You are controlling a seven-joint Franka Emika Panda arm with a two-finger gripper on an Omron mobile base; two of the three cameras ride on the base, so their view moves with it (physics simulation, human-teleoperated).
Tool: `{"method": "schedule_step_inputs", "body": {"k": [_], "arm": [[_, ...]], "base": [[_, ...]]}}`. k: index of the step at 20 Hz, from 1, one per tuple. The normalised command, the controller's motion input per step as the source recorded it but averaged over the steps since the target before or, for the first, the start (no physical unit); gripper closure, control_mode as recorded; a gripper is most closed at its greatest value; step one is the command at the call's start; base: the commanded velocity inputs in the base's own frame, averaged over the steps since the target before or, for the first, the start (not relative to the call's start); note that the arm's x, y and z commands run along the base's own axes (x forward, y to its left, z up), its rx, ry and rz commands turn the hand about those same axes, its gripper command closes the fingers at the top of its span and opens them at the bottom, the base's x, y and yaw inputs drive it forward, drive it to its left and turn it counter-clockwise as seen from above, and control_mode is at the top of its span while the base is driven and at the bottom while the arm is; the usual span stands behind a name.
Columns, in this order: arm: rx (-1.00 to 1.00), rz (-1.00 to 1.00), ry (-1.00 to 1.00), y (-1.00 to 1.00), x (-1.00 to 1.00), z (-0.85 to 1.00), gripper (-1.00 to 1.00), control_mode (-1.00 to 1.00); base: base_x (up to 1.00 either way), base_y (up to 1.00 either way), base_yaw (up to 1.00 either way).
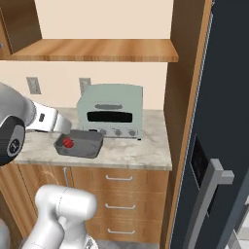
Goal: Take the bell pepper and garlic out of the freezer and place them in the tupperware container on the counter. Then put the tupperware containing the vegetables back in the freezer.
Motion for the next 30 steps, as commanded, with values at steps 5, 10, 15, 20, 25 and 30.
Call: {"method": "schedule_step_inputs", "body": {"k": [5, 10, 15, 20, 25, 30], "arm": [[0.00, 0.00, 0.28, 0.23, 0.73, -1.00, 1.00, -1.00], [0.00, 0.00, 0.17, 0.32, 0.88, -0.86, 1.00, -1.00], [0.00, 0.01, 0.10, 0.21, 0.93, -0.54, 1.00, -1.00], [0.00, 0.01, 0.13, 0.09, 0.91, -0.55, 1.00, -1.00], [0.00, 0.02, 0.07, 0.16, 0.67, -0.45, 1.00, -1.00], [0.00, 0.03, 0.01, 0.19, 0.46, -0.42, 1.00, -1.00]], "base": [[0.00, 0.00, 0.00], [0.00, 0.00, 0.00], [0.00, 0.00, 0.00], [0.00, 0.00, 0.00], [0.00, 0.00, 0.00], [0.00, 0.00, 0.00]]}}
